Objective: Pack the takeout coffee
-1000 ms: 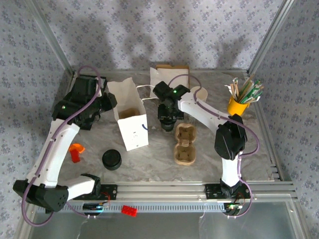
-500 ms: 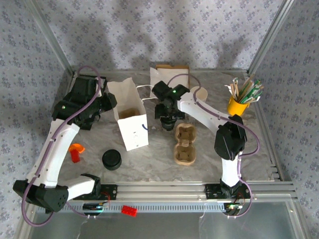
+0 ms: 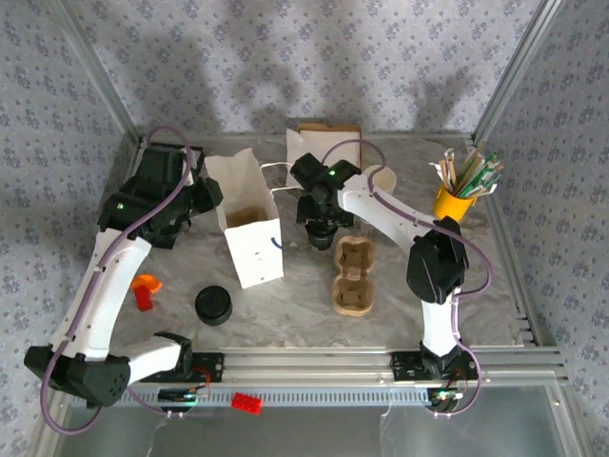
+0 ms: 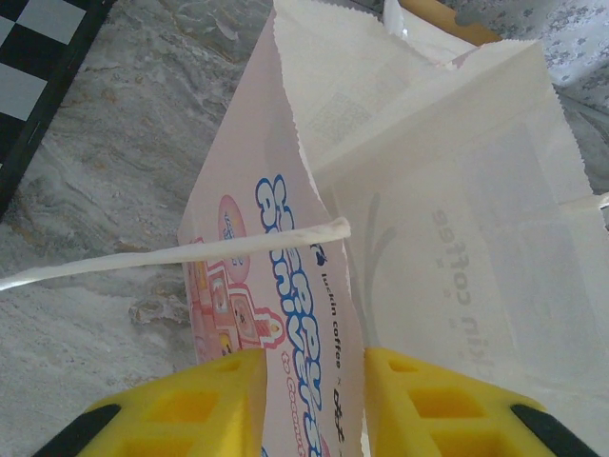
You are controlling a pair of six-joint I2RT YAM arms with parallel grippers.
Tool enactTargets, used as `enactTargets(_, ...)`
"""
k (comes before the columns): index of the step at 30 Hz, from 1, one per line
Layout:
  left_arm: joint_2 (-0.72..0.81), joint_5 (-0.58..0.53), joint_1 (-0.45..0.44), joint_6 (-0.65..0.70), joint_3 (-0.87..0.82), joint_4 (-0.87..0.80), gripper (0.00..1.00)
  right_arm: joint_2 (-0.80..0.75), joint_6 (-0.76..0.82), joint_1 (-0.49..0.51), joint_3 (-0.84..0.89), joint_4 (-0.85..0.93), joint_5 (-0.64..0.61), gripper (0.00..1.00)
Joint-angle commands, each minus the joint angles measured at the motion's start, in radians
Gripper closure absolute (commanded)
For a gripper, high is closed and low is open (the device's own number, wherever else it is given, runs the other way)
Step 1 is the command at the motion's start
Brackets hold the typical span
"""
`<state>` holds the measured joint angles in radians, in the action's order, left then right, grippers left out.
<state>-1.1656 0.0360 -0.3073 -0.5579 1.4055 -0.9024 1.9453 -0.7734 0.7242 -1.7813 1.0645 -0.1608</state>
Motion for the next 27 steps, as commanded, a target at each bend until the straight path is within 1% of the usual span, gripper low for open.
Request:
enactTargets(1, 0.020, -0.013, 0.008, 0.011, 0.020, -0.009, 0.68, 0.024, -0.034, 0.001, -0.029, 0.005, -0.012, 0.10)
enactTargets(3, 0.020, -0.012, 0.008, 0.011, 0.021, -0.007, 0.68, 0.029, -0.037, 0.001, -0.029, 0.005, -0.014, 0.12)
enactTargets(8, 0.017, -0.010, 0.008, 0.014, 0.024, -0.013, 0.68, 0.037, -0.017, 0.001, -0.037, 0.041, -0.016, 0.20)
enactTargets(13, 0.023, -0.013, 0.010, 0.014, 0.020, -0.013, 0.68, 0.037, 0.079, 0.003, -0.066, 0.090, 0.022, 0.26)
enactTargets(17, 0.025, -0.014, 0.010, 0.014, 0.024, -0.023, 0.68, 0.018, 0.222, 0.004, -0.074, 0.112, 0.039, 0.26)
enactTargets(19, 0.027, -0.015, 0.010, 0.011, 0.022, -0.021, 0.68, 0.008, 0.296, -0.003, -0.065, 0.103, 0.086, 0.26)
enactTargets(22, 0.029, -0.016, 0.010, 0.010, 0.020, -0.025, 0.68, 0.019, 0.355, -0.011, -0.058, 0.117, 0.117, 0.26)
enactTargets(24, 0.030, -0.021, 0.010, 0.008, 0.018, -0.027, 0.68, 0.021, 0.390, -0.002, -0.042, 0.094, 0.116, 0.26)
enactTargets(27, 0.030, -0.021, 0.010, 0.006, 0.018, -0.027, 0.68, 0.024, 0.412, 0.009, -0.028, 0.089, 0.144, 0.25)
